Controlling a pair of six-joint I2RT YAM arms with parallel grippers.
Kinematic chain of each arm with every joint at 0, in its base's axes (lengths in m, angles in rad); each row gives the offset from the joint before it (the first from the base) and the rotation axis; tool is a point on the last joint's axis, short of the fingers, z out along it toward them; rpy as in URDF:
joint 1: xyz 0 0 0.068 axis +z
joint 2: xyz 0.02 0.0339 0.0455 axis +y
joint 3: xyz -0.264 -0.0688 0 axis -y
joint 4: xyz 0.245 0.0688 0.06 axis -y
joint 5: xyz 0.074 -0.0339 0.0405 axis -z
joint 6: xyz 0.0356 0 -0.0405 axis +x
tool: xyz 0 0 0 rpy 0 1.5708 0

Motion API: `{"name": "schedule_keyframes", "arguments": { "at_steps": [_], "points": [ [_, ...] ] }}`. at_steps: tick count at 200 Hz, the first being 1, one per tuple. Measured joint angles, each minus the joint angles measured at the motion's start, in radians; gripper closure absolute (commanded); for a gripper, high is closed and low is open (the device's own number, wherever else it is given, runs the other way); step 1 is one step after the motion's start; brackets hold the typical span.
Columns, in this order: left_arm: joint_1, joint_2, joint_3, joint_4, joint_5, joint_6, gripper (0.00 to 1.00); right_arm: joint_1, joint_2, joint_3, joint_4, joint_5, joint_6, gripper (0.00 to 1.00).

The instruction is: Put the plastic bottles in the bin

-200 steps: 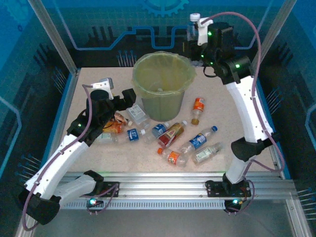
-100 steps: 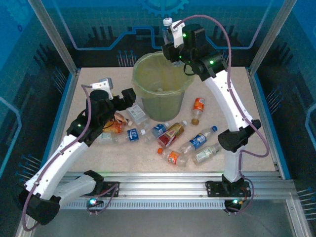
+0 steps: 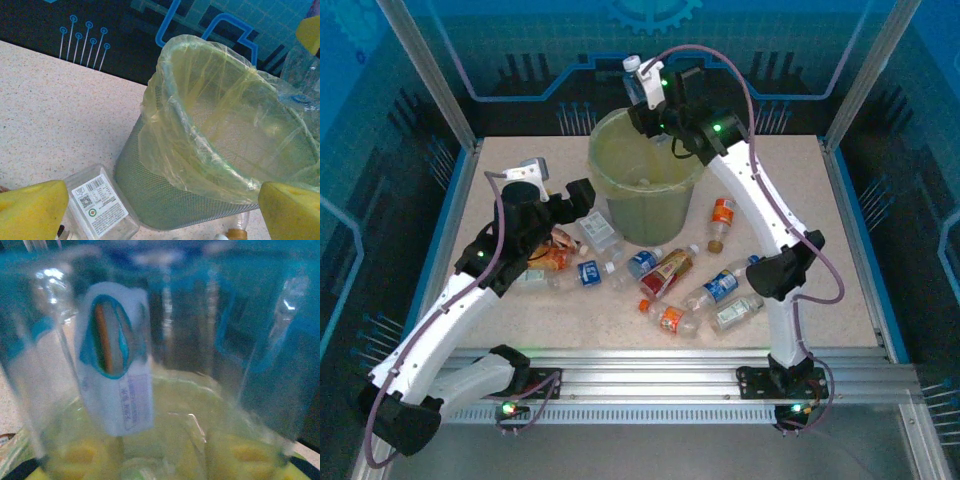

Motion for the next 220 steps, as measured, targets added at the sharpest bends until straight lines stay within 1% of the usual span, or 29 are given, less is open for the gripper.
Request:
{"name": "schedule_keyframes", "arguments": {
  "at_steps": [154, 220],
  "points": [
    [0.006, 0.000, 0.000, 0.000, 0.000, 0.000, 0.01, 0.012, 0.105, -0.003, -0.018, -0.014, -0.037, 0.77],
    [0.012, 0.000, -0.011, -0.004, 0.000, 0.000, 0.01, 0.013, 0.097, -0.145, -0.032, -0.014, -0.037, 0.76]
  ]
}}
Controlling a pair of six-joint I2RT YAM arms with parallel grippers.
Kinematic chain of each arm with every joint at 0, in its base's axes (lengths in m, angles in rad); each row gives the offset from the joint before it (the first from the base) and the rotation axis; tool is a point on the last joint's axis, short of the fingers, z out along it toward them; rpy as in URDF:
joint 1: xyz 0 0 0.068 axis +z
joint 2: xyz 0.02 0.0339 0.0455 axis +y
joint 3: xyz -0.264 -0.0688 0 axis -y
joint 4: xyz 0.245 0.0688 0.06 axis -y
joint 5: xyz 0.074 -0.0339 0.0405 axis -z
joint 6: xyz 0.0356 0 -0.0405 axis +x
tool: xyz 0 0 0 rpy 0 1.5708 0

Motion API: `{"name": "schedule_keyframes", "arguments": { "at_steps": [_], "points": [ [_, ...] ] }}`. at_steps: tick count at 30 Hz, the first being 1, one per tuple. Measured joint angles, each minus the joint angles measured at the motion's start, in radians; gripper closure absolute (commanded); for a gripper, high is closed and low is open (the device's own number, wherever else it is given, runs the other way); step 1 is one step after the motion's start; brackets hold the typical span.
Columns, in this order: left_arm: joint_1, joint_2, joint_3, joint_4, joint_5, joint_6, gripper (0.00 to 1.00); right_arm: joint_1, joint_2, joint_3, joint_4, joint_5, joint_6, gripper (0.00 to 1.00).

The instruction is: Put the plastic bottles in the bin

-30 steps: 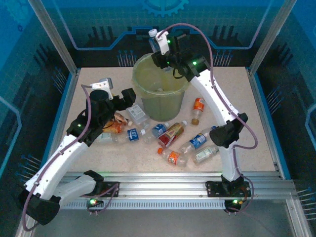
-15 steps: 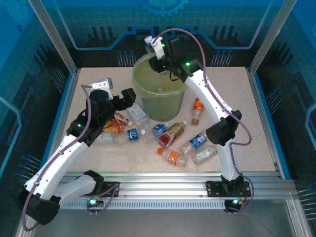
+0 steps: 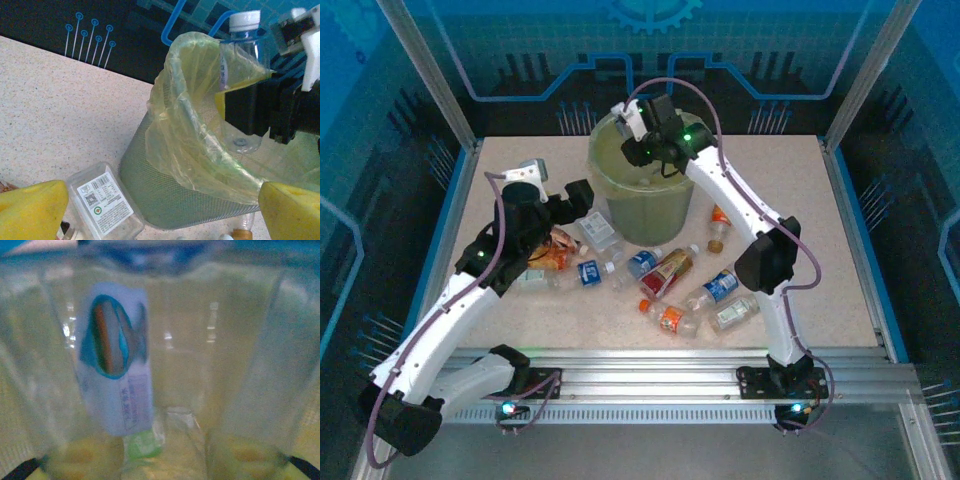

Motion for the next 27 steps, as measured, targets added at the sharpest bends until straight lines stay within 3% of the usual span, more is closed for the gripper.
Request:
{"name": "schedule_keyframes", "arguments": {
  "at_steps": [18, 27],
  "points": [
    [0.003, 0.000, 0.000, -0.002, 0.000, 0.000, 0.01, 0.000, 0.027, 0.001, -0.023, 0.005, -0.008, 0.62],
    [0.007, 0.000, 0.000, -0.006, 0.000, 0.000, 0.01, 0.000, 0.092, 0.043, -0.037, 0.012, -0.013, 0.42]
  ]
}}
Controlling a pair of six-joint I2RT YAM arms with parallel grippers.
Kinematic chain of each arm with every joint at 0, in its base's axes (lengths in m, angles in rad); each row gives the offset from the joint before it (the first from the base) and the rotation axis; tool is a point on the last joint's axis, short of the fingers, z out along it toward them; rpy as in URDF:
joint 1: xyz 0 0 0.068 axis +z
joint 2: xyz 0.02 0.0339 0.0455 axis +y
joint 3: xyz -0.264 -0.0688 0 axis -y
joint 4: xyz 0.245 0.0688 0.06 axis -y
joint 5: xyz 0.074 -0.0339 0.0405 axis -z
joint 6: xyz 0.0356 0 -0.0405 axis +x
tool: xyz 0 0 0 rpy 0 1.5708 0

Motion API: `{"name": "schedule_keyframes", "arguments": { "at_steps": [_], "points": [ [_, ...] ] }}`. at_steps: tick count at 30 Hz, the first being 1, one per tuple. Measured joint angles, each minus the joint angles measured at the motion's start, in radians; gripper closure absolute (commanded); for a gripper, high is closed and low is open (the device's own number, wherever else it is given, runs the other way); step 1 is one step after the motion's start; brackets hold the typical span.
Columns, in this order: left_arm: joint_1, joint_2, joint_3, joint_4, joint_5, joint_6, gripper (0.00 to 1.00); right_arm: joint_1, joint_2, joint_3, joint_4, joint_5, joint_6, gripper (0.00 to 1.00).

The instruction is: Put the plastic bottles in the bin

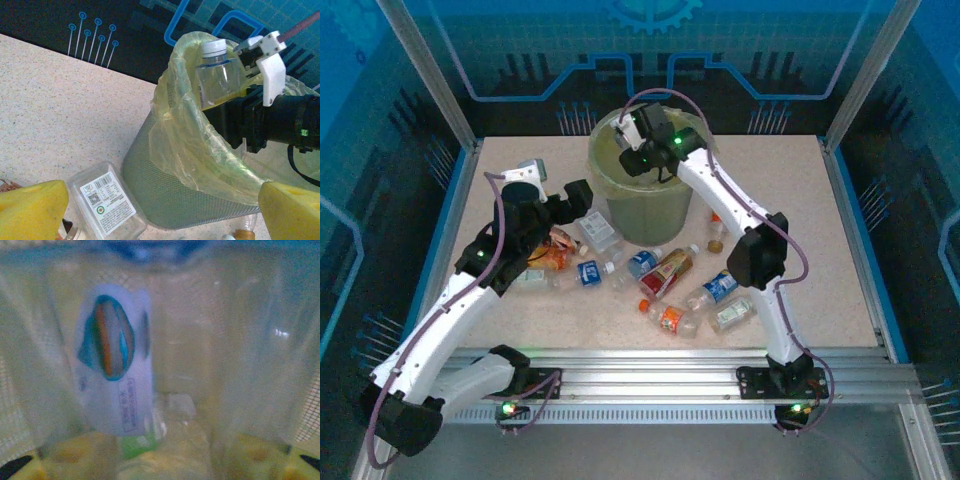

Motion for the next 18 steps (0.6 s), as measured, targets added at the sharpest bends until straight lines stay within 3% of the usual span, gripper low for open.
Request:
{"name": "schedule_keyframes", "arguments": {
  "at_steps": [13, 18],
  "points": [
    [0.005, 0.000, 0.000, -0.013, 0.000, 0.000, 0.01, 0.000, 0.018, 0.067, -0.030, 0.001, -0.001, 0.17],
    [0.008, 0.000, 0.000, -0.013, 0.000, 0.000, 0.01, 0.000, 0.018, 0.102, -0.045, 0.003, -0.002, 0.00]
  ]
}}
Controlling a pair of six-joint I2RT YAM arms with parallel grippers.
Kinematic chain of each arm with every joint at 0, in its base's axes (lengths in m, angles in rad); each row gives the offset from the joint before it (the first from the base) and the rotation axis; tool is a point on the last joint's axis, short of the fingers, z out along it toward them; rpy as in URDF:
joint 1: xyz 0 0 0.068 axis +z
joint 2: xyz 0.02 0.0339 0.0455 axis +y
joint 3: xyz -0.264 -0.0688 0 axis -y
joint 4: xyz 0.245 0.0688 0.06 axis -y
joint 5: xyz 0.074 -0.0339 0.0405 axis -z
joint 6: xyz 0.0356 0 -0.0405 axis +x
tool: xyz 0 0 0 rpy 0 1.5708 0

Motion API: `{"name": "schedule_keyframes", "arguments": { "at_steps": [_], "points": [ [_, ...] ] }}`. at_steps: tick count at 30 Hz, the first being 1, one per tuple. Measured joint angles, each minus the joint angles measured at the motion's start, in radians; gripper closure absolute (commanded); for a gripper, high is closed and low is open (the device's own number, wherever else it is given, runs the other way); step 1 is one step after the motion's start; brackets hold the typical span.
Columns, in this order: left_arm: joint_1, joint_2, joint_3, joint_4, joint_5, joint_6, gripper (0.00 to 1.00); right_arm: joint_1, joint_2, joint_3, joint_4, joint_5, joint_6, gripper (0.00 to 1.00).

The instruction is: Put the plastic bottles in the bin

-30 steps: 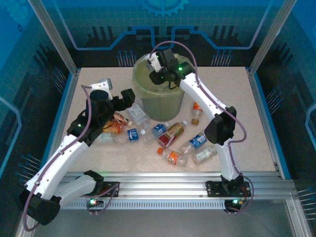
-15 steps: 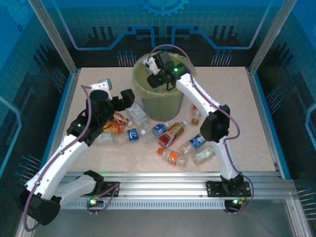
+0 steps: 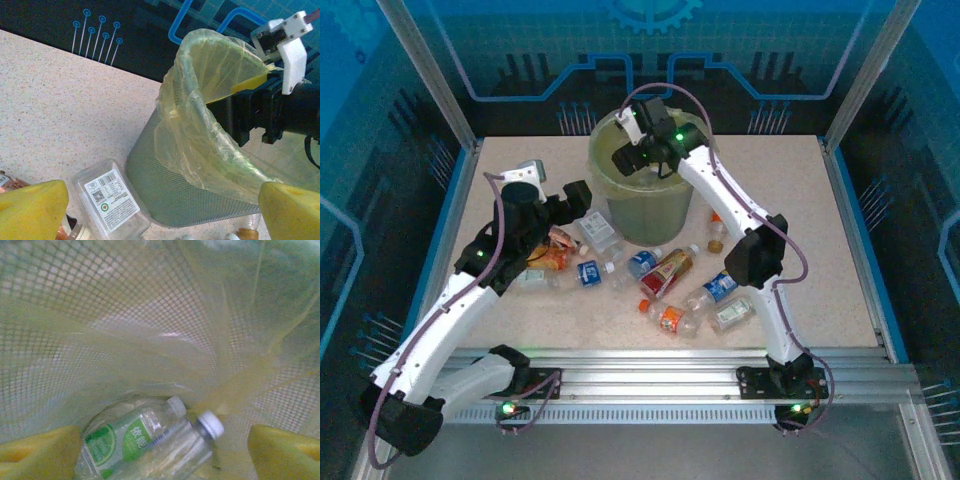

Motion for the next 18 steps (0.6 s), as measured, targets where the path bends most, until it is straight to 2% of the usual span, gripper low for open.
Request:
{"name": "schedule_keyframes", "arguments": {
  "at_steps": [9, 18],
  "points": [
    [0.006, 0.000, 0.000, -0.011, 0.000, 0.000, 0.01, 0.000, -0.026, 0.070, -0.021, 0.005, -0.003, 0.00],
    [0.011, -0.013, 0.000, -0.026, 0.000, -0.001, 0.01, 0.000, -0.188, 0.080, -0.036, 0.046, 0.024, 0.00]
  ]
}}
